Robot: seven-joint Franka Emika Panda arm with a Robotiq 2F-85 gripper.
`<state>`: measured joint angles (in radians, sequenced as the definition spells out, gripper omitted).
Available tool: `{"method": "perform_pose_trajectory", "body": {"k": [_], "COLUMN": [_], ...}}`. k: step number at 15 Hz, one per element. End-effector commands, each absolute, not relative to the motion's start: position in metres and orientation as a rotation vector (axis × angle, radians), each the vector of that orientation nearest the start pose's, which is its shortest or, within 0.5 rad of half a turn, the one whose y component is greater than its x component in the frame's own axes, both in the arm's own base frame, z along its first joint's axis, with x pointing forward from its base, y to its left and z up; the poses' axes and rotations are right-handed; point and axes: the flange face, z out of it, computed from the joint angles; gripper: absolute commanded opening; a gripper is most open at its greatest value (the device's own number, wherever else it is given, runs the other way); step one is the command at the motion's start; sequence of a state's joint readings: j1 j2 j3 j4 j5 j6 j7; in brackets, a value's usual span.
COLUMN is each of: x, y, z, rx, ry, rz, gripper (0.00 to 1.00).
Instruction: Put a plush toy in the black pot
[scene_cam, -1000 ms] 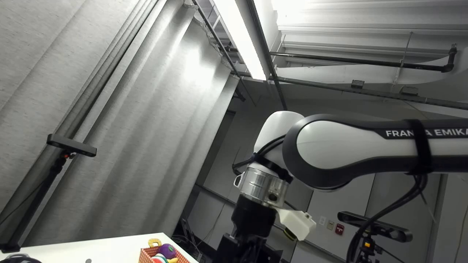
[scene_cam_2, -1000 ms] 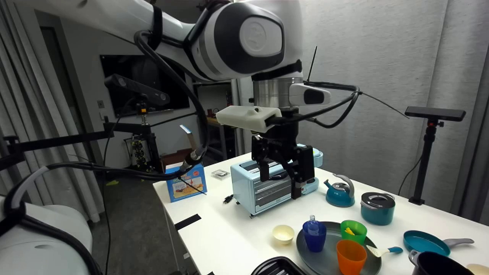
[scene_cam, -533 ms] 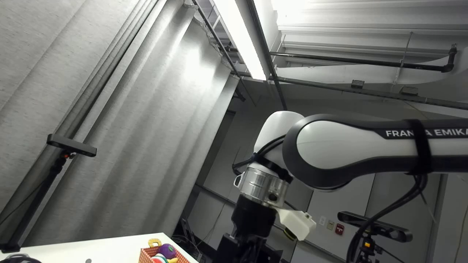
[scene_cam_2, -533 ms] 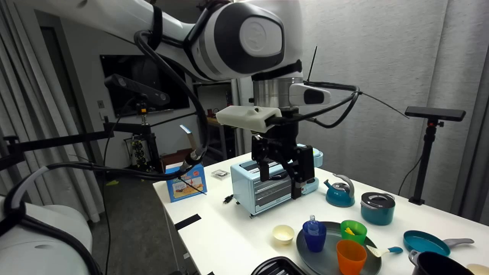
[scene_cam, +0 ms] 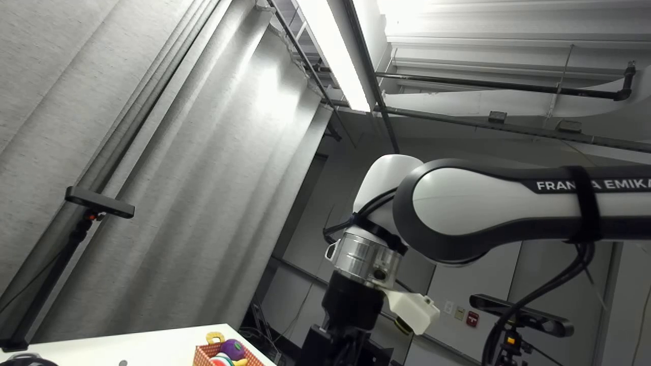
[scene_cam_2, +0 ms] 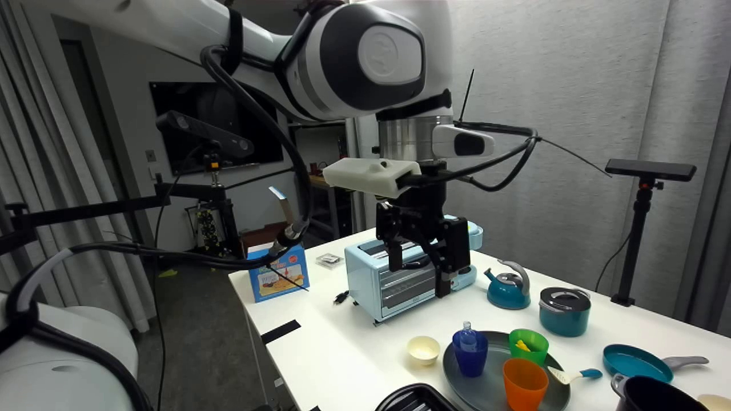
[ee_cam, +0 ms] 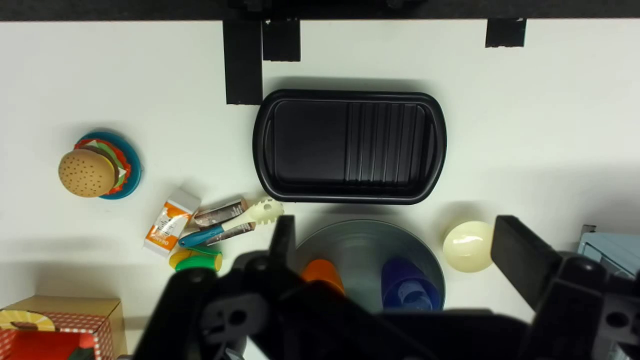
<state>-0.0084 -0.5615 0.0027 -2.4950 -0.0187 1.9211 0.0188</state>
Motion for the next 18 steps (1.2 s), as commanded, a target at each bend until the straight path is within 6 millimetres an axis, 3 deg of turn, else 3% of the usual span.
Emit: {"method": "perform_pose_trajectory", "body": {"k": [1, 18], "x": [0.3766, 0.3789], "y": [-0.0034, -0.0089], "z": [0.4777, 0.4751], "rx": [-3.16, -3.175], "ry": [0.029, 0.055], "rz": [0.021, 0.029], "gripper": [1.0, 1.0]}}
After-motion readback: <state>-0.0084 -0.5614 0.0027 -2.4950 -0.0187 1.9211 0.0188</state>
